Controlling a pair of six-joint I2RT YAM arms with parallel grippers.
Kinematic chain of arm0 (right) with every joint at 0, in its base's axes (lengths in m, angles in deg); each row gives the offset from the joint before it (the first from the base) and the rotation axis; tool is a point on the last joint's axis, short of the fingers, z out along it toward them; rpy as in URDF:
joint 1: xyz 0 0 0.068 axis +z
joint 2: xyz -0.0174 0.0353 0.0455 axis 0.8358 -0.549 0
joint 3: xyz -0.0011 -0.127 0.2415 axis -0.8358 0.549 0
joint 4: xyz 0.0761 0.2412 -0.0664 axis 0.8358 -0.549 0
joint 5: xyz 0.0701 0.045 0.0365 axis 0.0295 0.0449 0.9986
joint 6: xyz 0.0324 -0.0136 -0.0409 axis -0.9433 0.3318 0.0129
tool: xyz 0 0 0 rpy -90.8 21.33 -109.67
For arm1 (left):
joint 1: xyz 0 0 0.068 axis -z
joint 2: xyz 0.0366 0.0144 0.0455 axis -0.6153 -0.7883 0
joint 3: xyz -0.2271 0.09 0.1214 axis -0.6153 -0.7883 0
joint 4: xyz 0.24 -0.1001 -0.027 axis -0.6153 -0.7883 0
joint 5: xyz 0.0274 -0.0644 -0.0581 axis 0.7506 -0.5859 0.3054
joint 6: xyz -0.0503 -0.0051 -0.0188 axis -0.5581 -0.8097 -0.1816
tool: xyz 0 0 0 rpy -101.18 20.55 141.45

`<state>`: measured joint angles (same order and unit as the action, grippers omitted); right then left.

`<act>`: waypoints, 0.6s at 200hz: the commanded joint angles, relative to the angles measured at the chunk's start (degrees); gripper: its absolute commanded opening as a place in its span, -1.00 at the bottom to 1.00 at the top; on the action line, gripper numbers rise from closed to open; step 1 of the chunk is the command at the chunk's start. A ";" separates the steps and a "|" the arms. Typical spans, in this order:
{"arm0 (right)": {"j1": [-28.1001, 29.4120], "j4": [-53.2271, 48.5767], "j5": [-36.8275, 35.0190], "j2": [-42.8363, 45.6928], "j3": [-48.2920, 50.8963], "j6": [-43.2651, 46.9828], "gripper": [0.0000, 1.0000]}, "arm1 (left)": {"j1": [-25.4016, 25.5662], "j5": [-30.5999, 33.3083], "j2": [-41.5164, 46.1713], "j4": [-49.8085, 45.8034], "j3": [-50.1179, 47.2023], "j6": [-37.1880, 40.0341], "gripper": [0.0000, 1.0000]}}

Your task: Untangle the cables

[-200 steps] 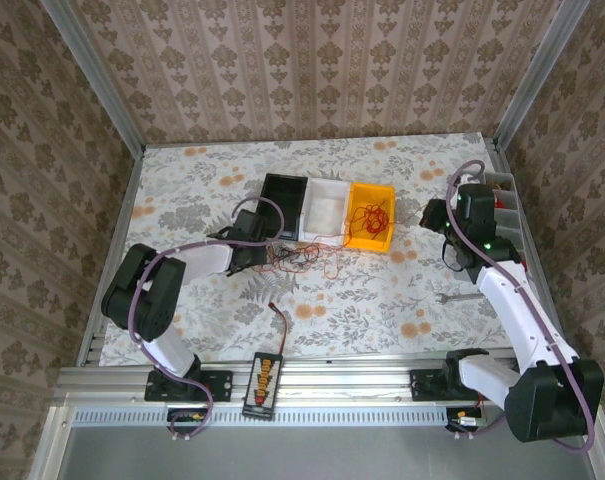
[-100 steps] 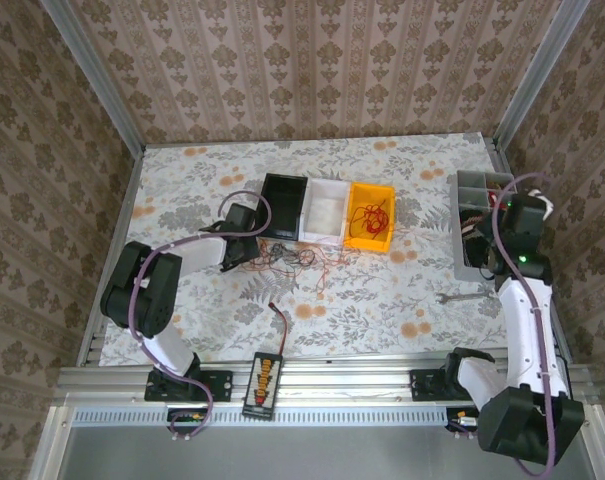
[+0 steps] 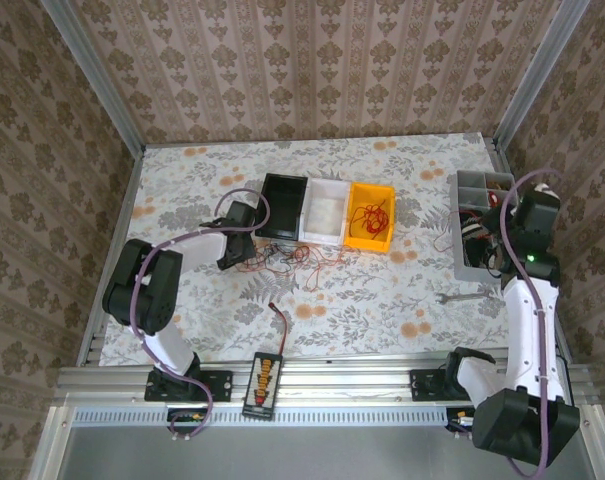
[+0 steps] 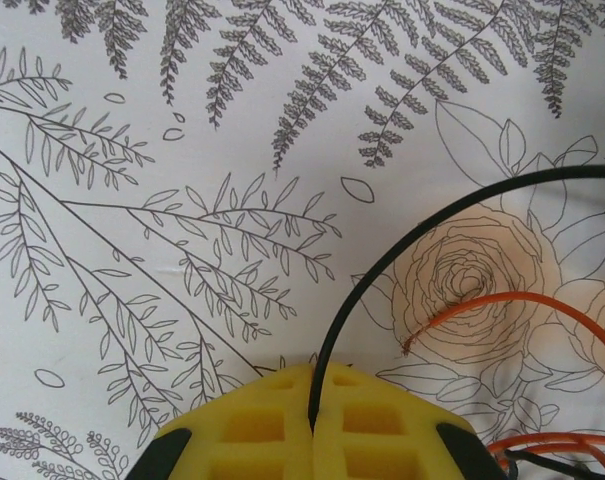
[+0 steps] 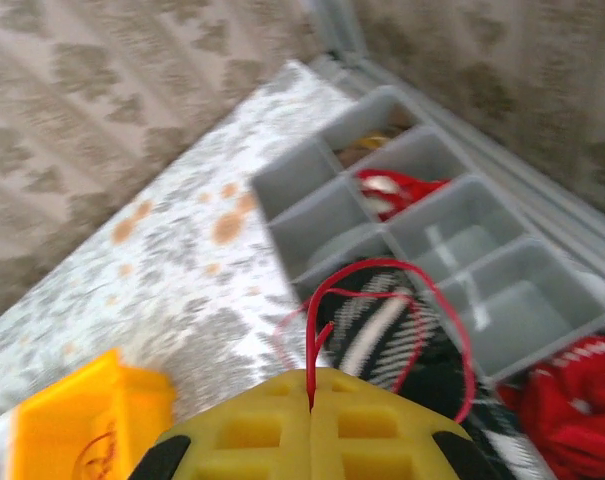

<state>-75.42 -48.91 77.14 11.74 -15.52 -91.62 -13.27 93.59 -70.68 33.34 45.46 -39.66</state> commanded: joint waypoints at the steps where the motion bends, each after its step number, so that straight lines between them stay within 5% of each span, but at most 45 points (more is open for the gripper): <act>1: 3.33 1.96 7.07 0.27 -6.19 4.77 -0.96 | 1.06 0.93 -2.18 -2.98 1.18 2.38 -1.00; 120: 16.87 8.79 17.24 -14.24 -32.60 4.62 -0.93 | 4.06 -3.97 -2.39 4.94 -2.19 4.67 -1.00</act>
<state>-60.25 -43.99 91.35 0.55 -45.57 -85.83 -10.62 96.44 -71.51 35.25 45.05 -36.56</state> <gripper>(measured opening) 0.066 0.049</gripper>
